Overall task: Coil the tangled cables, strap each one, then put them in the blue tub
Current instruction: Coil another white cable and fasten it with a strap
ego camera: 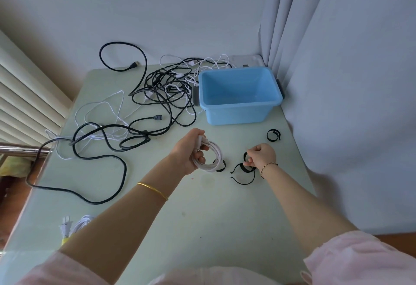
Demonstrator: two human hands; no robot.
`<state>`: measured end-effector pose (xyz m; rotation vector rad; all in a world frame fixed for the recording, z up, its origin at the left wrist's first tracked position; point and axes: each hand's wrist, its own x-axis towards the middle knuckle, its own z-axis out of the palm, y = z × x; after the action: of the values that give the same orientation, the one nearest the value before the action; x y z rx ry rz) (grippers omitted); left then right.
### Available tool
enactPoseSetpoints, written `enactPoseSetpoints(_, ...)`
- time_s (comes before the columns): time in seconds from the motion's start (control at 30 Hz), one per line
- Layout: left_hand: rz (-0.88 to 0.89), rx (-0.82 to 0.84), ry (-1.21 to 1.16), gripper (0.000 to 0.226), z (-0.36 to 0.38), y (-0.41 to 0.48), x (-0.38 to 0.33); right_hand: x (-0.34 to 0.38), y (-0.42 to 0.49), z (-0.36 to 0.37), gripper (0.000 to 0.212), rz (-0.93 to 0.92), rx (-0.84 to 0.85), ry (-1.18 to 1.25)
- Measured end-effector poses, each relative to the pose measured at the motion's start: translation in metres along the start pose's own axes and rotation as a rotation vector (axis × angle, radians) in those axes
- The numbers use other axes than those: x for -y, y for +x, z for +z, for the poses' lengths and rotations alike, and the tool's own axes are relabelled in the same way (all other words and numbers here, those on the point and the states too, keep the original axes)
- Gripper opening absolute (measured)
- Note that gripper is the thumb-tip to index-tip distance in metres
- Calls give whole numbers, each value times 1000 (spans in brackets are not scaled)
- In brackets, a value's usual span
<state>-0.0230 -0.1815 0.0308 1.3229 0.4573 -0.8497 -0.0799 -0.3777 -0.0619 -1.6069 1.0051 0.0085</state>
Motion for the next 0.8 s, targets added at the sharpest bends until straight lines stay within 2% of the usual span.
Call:
enactPoseSetpoints(0.1, 3, 4, 0, 24, 0, -1, -1, -3, 3, 0, 14, 7, 8, 3)
enactPoseSetpoints(0.2, 4, 0, 5, 24, -1, -1, -2, -5, 4, 0, 2, 3, 21, 104)
enactPoseSetpoints(0.3, 4, -3, 5, 24, 1, -2, -2, 4, -1, -3, 18, 49, 7, 228)
enactPoseSetpoints(0.37, 4, -5, 8, 24, 1, -3, -2, 13, -4, -6, 28, 140, -9, 395)
enactPoseSetpoints(0.43, 2, -6, 17, 24, 3, -4, -3, 20, -8, -11, 26, 192, 32, 627)
enactPoseSetpoints(0.5, 9, -10, 36, 23, 6, -5, -4, 25, -14, -18, 25, 188, 99, 757)
enactPoseSetpoints(0.6, 67, -14, 96, 21, 11, -8, -7, 36, -28, -26, 22, 125, 266, 818)
enactPoseSetpoints(0.8, 263, -21, 192, 26, 18, -16, -13, 73, -66, -18, 16, -212, 557, 568)
